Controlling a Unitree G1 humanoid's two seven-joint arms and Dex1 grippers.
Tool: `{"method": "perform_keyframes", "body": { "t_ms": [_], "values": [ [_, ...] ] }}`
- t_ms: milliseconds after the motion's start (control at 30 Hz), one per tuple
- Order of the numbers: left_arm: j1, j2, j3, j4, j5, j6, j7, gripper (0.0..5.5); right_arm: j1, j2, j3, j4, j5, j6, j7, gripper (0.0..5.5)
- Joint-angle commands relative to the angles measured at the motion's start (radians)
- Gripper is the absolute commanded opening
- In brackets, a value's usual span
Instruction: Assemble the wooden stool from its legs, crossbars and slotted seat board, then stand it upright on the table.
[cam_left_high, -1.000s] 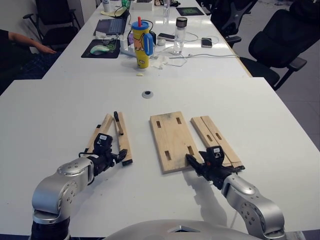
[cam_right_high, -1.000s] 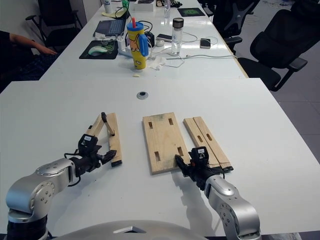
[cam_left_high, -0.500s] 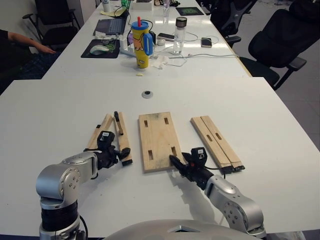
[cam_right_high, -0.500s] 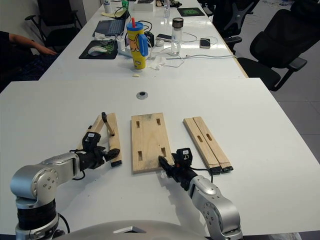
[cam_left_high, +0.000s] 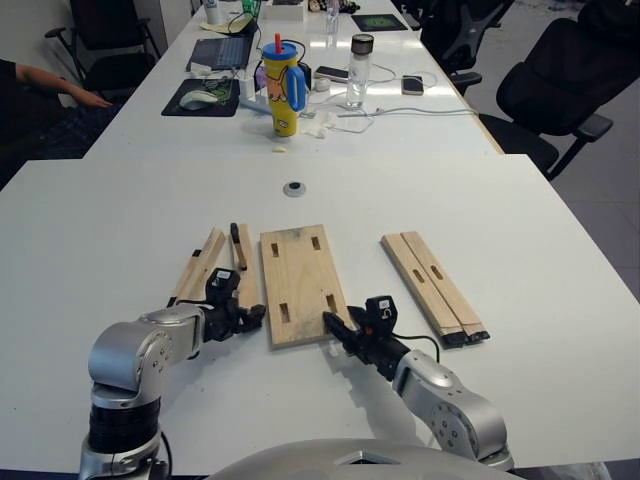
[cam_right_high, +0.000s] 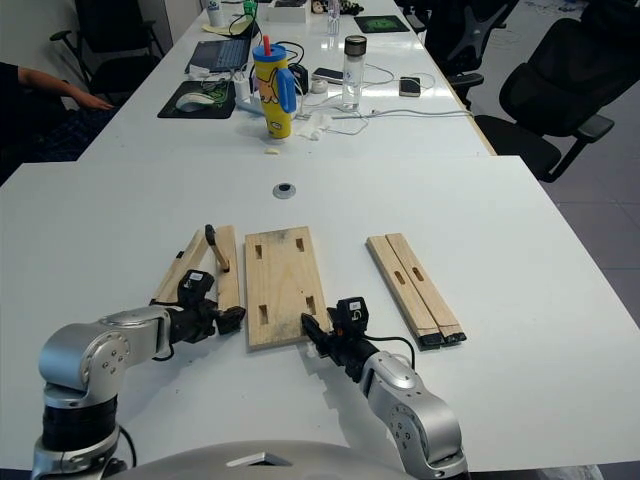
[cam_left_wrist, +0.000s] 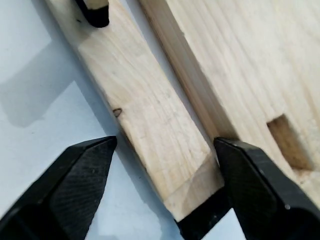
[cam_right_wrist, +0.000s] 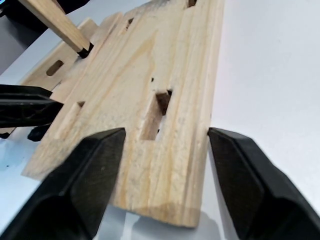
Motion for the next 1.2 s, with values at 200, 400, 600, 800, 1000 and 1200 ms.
{"method": "perform_keyframes", "body": {
  "t_ms": [200,400,600,800,1000,1200],
  "values": [
    [-0.032,0.269,-0.045,0.174,0.049,-0.17,-0.139,3.61,0.063,0.028,-0.003,-0.009,-0.018,0.013,-0.062,3.07],
    [-0.042,0.17,-0.054,0.157,0.033,-0.179,-0.121,3.61,0.056,0.032,-0.007,-0.007,-0.015,0.017,-0.061,3.07],
    [-0.032,0.103,-0.045,0.177,0.052,-0.183,-0.08,3.61,0.05,0.011,-0.022,-0.008,0.003,0.042,-0.039,3.07],
    [-0.008,0.119,-0.063,0.26,0.097,-0.277,-0.083,2.93,0.039,0.004,-0.053,-0.04,0.016,0.069,-0.042,3.07],
    [0.02,0.121,-0.098,0.299,0.116,-0.356,-0.109,2.08,0.021,0.015,-0.079,-0.071,0.028,0.1,-0.052,3.07],
    [-0.034,0.054,-0.091,0.289,0.103,-0.364,-0.082,2.04,-0.061,0.002,-0.15,-0.19,0.058,0.11,-0.052,3.07]
  ]
}}
